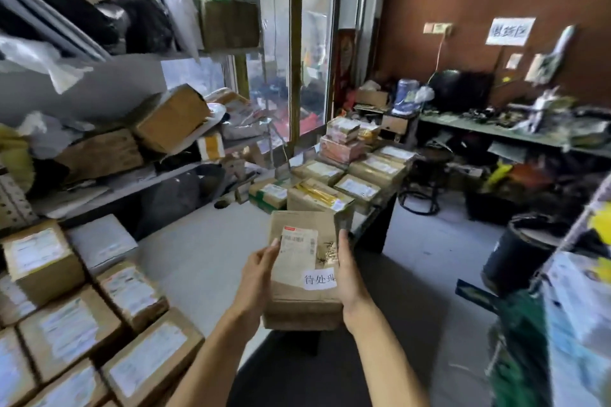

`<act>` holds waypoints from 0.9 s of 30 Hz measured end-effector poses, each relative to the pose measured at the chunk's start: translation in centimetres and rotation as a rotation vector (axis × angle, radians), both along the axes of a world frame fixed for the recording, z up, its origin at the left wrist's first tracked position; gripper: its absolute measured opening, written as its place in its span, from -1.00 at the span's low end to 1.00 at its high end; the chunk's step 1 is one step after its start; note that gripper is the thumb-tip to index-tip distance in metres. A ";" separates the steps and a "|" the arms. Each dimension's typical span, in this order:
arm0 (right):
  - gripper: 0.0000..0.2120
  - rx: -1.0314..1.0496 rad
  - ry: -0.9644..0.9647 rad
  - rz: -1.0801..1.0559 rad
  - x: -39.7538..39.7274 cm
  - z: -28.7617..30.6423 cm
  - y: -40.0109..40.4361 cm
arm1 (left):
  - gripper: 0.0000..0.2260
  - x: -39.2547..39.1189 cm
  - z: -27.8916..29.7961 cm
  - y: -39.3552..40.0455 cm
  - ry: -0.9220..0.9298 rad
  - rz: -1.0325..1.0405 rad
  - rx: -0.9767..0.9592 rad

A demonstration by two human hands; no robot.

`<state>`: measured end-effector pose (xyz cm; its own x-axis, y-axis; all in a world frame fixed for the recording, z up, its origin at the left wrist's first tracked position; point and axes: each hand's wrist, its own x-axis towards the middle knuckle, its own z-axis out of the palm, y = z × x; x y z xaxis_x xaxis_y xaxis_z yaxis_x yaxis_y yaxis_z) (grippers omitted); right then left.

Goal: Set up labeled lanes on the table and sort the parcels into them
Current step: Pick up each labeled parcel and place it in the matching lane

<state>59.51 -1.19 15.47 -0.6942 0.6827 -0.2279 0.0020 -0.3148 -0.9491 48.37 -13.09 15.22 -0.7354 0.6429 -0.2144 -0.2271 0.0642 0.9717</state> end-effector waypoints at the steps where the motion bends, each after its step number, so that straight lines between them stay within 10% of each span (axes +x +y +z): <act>1: -0.11 0.007 0.002 -0.023 0.6 -0.2 1.1 | -0.07 0.5 0.1 1.2 -0.001 -0.028 0.011; 16: -0.41 0.023 -0.091 0.009 -7.7 -0.5 19.6 | 0.01 -7.9 -1.0 19.4 -0.079 -0.055 -0.004; 20: -0.11 0.088 -0.090 0.115 -14.5 1.1 25.0 | 0.03 -13.8 0.1 23.4 -0.095 0.029 0.034; 27: -0.47 0.146 -0.118 0.297 -25.3 3.5 30.5 | -0.16 -21.6 1.9 26.5 -0.113 0.185 0.073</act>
<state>34.17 29.35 19.00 -0.8422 0.4858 -0.2337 0.1858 -0.1453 -0.9718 26.76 13.41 17.16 -0.8161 0.5159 -0.2603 -0.3365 -0.0581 0.9399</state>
